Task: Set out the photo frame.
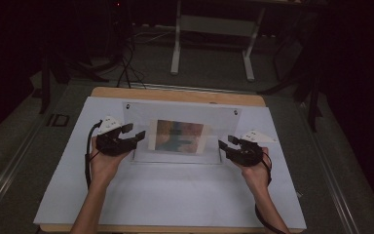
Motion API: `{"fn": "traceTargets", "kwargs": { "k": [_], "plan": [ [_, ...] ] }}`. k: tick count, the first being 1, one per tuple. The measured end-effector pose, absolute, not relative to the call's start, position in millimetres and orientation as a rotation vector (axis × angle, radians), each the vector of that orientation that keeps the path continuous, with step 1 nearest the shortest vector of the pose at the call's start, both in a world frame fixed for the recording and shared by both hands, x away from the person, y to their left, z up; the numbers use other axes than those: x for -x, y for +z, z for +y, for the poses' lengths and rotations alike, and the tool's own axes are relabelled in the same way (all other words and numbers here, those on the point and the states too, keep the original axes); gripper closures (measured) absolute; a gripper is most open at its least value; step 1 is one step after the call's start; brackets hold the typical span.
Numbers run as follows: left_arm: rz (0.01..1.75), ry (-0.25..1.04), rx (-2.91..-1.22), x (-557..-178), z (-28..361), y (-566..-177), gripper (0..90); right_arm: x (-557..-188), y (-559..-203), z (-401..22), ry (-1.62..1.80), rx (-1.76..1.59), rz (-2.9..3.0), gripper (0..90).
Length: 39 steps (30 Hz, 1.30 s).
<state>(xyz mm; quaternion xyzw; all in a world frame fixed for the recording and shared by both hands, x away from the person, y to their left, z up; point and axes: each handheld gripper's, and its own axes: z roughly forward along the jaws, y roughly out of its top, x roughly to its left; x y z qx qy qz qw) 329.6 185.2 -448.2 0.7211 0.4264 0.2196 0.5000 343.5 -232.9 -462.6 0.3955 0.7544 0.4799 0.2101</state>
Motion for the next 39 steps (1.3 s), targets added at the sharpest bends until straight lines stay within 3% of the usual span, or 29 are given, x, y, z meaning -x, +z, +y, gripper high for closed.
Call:
{"fn": "traceTargets", "kwargs": {
  "k": [39],
  "plan": [
    [0.999, 0.495, -1.71, -326, 187, -460, 43.9, -340, -469, -242, 1.371, -1.079, 2.096, 53.3]
  ]
}}
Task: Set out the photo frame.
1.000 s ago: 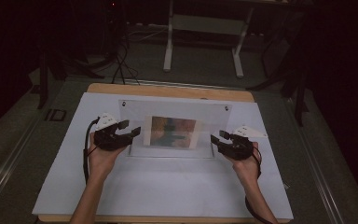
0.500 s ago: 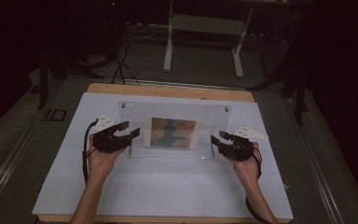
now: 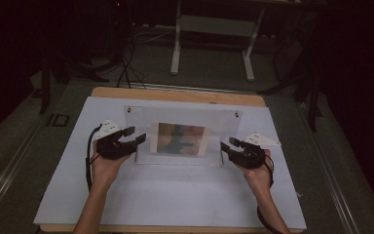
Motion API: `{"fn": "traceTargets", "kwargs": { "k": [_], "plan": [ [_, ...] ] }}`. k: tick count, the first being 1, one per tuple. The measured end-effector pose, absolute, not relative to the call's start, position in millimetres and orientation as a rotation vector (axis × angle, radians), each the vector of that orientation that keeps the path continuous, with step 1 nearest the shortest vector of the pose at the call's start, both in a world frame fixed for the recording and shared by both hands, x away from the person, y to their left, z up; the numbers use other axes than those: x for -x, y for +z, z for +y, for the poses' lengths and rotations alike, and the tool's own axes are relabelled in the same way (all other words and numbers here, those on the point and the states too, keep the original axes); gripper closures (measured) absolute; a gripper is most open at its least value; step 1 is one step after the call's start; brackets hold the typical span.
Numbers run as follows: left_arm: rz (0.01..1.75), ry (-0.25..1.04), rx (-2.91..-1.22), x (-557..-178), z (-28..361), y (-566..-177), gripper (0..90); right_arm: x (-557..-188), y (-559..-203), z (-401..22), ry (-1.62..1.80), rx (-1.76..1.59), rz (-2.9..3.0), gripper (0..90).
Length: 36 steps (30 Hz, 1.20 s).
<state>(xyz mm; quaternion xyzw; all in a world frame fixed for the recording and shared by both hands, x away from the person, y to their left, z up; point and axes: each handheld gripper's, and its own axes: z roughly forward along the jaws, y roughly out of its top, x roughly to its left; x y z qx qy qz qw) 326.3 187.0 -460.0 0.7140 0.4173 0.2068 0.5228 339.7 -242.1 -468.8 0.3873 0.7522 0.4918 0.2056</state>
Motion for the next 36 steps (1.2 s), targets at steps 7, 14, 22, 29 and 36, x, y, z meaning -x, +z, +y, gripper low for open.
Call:
{"fn": "traceTargets", "kwargs": {
  "k": [7, 14, 22, 29, 36],
  "plan": [
    [1.005, 0.494, -1.71, -326, 187, -460, 42.8, -339, -471, -241, 1.354, -1.053, 2.097, 50.6],
    [1.016, 0.487, -1.707, -325, 189, -461, 42.0, -340, -472, -242, 1.353, -1.062, 2.111, 50.0],
    [1.013, 0.492, -1.686, -321, 196, -456, 42.1, -340, -467, -247, 1.36, -1.059, 2.136, 48.5],
    [1.018, 0.497, -1.667, -318, 205, -451, 42.3, -340, -464, -251, 1.352, -1.043, 2.174, 48.4],
    [1.023, 0.513, -1.651, -314, 213, -445, 42.6, -339, -459, -255, 1.357, -1.04, 2.166, 48.0]
  ]
}}
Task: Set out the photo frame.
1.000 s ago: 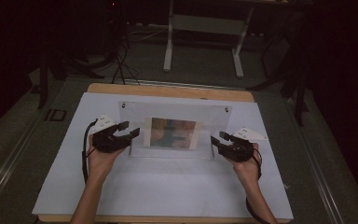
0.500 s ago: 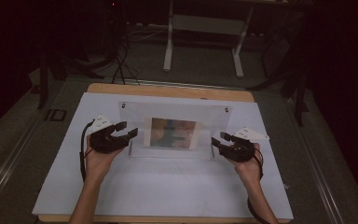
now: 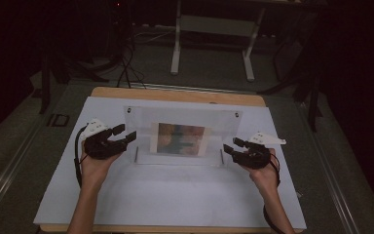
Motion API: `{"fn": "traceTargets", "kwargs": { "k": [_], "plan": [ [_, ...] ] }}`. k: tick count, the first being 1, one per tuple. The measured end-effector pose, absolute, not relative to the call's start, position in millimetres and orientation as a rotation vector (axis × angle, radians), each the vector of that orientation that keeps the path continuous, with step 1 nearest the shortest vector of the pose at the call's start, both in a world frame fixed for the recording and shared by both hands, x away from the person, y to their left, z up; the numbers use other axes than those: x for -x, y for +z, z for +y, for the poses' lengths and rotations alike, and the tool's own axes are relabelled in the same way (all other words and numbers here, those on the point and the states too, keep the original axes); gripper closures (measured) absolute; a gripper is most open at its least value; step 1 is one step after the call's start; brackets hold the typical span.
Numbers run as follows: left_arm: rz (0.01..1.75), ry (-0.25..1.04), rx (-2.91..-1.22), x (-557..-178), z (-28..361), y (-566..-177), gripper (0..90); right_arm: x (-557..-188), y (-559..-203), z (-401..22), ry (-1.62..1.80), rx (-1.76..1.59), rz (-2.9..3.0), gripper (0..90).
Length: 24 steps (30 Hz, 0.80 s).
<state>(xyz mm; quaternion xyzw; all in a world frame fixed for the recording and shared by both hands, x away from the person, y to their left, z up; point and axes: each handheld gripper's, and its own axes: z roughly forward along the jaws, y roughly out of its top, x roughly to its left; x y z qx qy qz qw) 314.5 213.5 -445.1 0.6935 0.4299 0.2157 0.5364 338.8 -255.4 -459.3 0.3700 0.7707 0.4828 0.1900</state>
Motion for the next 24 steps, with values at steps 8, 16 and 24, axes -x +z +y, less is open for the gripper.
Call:
{"fn": "traceTargets", "kwargs": {
  "k": [8, 16, 24],
  "plan": [
    [1.043, 0.533, -1.642, -312, 223, -442, 43.0, -339, -456, -265, 1.354, -1.062, 2.15, 48.0],
    [1.069, 0.559, -1.627, -310, 234, -441, 43.1, -340, -455, -279, 1.351, -1.104, 2.126, 48.0],
    [1.119, 0.597, -1.644, -311, 241, -444, 43.1, -342, -457, -288, 1.342, -1.141, 2.116, 48.1]
  ]
}}
